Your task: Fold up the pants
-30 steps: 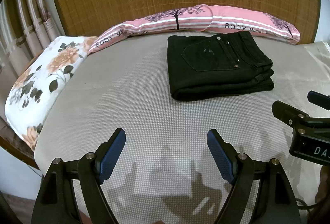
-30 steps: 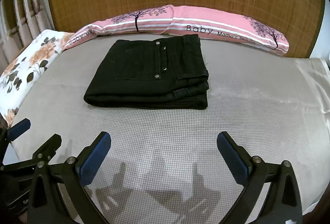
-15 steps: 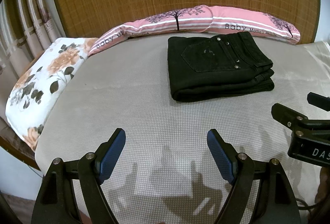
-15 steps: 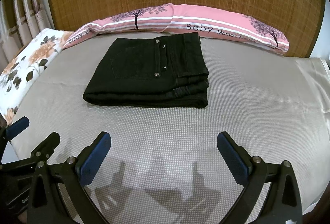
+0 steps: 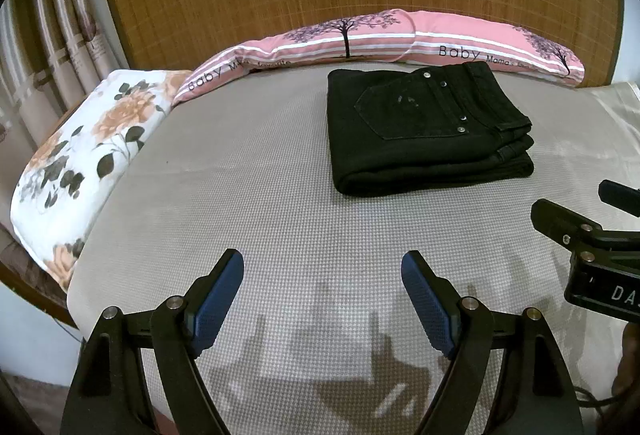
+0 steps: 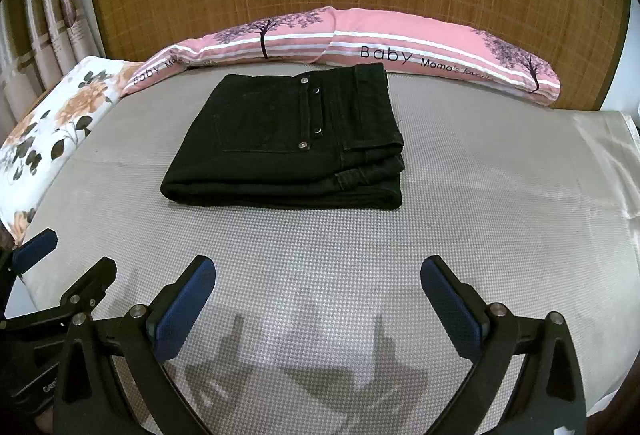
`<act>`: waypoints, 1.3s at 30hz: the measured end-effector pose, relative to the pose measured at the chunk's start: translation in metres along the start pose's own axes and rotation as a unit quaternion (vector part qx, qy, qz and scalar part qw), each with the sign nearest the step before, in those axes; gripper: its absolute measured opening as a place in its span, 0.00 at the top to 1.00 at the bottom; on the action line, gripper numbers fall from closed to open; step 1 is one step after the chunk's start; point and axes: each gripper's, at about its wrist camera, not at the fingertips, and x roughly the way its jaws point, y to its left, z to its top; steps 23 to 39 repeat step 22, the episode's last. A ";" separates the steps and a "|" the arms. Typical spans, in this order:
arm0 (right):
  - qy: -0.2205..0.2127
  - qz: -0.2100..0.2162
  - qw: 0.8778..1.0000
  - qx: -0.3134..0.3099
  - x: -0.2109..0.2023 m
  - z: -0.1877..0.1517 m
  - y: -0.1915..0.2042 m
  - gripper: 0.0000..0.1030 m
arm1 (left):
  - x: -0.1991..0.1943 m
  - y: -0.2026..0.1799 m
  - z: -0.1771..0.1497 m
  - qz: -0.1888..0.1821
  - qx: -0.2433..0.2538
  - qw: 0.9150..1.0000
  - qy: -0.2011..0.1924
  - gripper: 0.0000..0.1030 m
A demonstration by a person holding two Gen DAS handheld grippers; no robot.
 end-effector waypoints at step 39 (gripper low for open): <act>0.004 0.001 1.000 -0.001 0.000 -0.002 0.000 0.01 | 0.006 -0.001 -0.004 -0.005 0.000 1.000 0.007 0.21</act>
